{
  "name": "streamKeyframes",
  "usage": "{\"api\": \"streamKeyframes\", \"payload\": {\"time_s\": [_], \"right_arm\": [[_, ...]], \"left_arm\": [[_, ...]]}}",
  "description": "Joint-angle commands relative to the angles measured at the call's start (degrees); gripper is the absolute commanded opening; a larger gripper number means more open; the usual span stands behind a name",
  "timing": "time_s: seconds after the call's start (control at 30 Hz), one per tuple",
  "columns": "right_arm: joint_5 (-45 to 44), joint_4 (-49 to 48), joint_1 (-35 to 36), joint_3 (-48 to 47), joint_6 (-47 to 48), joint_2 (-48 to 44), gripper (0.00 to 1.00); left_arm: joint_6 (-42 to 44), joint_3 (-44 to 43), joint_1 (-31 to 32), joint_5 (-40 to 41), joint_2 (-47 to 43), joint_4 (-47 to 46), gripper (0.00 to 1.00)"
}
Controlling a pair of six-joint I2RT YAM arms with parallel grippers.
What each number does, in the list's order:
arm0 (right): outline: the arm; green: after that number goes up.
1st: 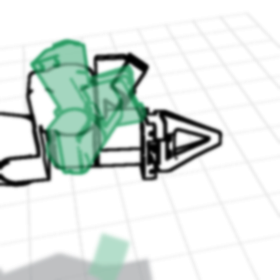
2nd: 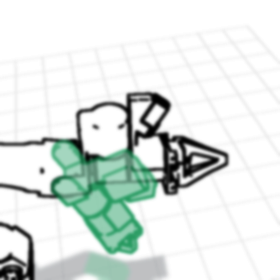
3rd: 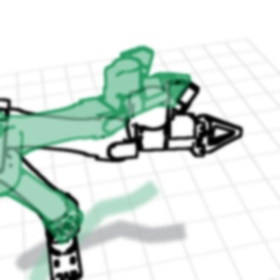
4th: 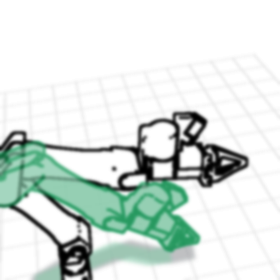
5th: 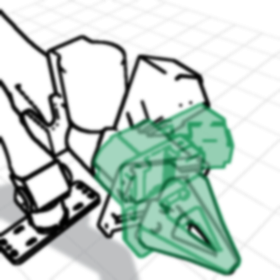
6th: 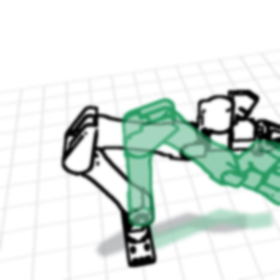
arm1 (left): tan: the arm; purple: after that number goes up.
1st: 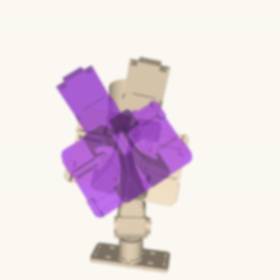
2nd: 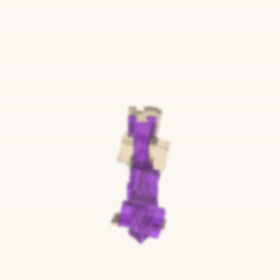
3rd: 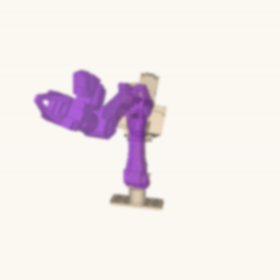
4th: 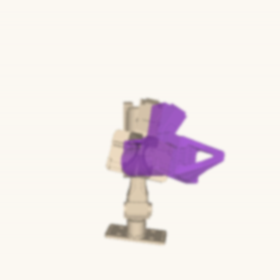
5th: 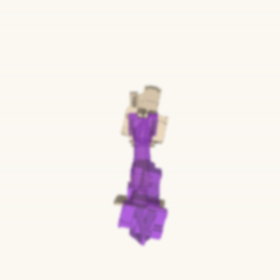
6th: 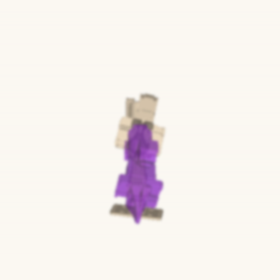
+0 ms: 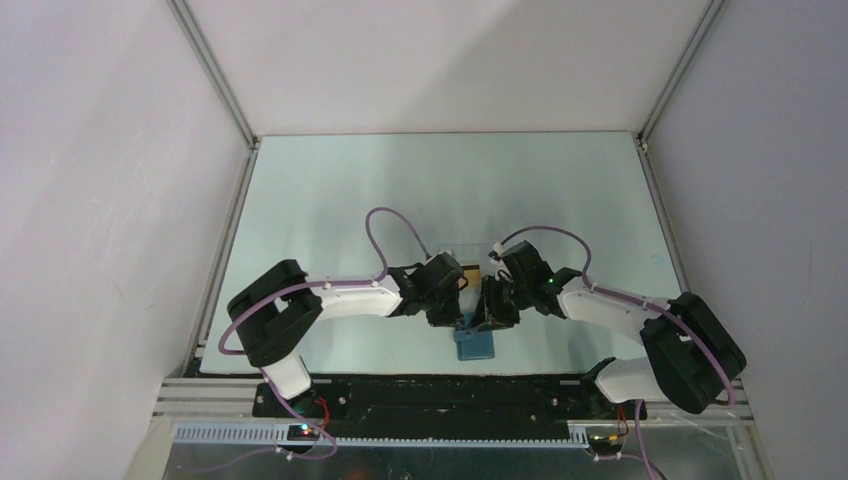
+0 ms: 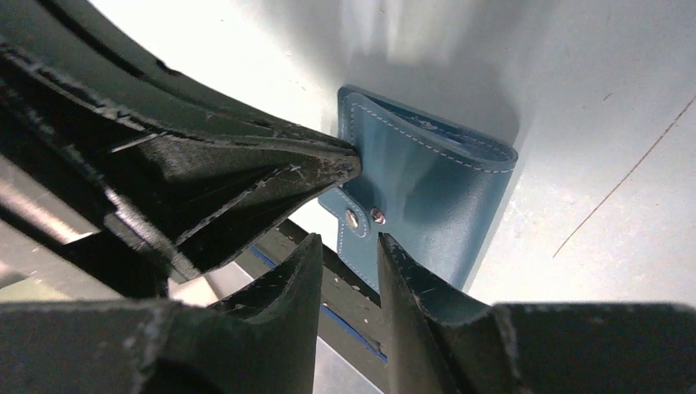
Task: Put the credit cards into the card holder
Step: Close the card holder at the center of the board.
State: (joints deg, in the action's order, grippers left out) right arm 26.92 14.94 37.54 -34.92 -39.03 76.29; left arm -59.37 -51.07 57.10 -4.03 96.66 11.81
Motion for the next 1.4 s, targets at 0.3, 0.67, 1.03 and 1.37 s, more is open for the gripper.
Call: {"api": "streamKeyframes", "payload": {"time_s": [0.3, 0.67, 1.03, 1.37], "right_arm": [[-1.1, -1.5, 1.8, -0.3, 0.7, 6.5, 0.30], [-2.2, -1.8, 2.0, -1.1, 0.9, 9.1, 0.18], [-3.9, 0.3, 1.8, -1.9, 1.6, 7.0, 0.00], [-5.7, 1.2, 0.9, -1.9, 2.1, 3.6, 0.00]], "left_arm": [[2.4, 0.0, 0.7, 2.3, 1.5, 2.7, 0.00], [2.4, 0.2, 0.6, 2.1, 1.7, 2.8, 0.00], [2.4, 0.3, 0.7, 2.0, 1.9, 2.7, 0.00], [2.4, 0.4, 0.7, 2.0, 2.0, 2.7, 0.00]]}}
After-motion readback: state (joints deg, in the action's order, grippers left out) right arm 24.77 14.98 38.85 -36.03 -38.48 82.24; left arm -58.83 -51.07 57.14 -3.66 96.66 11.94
